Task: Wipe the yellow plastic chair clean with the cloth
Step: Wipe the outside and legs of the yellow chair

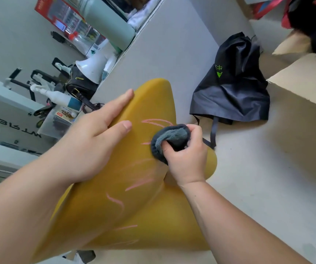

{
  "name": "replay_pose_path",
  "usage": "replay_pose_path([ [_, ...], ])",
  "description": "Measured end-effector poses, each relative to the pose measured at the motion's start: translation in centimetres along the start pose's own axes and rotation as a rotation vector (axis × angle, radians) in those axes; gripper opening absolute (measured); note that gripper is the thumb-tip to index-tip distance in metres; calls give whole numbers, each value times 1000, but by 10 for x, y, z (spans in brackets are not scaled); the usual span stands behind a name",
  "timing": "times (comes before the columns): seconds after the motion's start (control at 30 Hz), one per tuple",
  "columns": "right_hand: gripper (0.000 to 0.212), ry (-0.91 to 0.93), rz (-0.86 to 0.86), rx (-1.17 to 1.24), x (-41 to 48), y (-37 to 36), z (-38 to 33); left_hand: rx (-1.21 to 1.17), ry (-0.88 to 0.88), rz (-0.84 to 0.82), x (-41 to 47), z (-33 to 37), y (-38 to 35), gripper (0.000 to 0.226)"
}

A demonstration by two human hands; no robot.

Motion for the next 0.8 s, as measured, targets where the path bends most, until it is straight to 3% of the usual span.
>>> replay_pose_path([
  [0.17, 68, -50, -94, 99, 6, -15, 13, -60, 1, 5, -2, 1, -2, 60],
  [0.37, 14, 40, -143, 97, 37, 0, 8, -80, 9, 25, -1, 1, -3, 57],
  [0.47, 10, 152, -208, -25, 46, 14, -1, -111, 17, 39, 0, 1, -3, 55],
  [0.53, 16, 204, -239, -46, 43, 20, -4, -129, 19, 48, 0, 0, -3, 55],
  [0.7, 64, 218, -280, 38, 27, 24, -22, -123, 13, 41, 1, 1, -5, 57],
  [0.8, 71, 244, -239, 11, 28, 20, -34, -135, 20, 32, -1, 0, -5, 58],
])
Point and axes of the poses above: each hand's wrist, its own x-axis towards the middle knuckle, its own y-axis out of the back of the hand, z = x × y, the point moved 1 cm from there along x, towards the middle knuckle, and after that the axes turned 8 degrees about x, right-handed, at the moved point
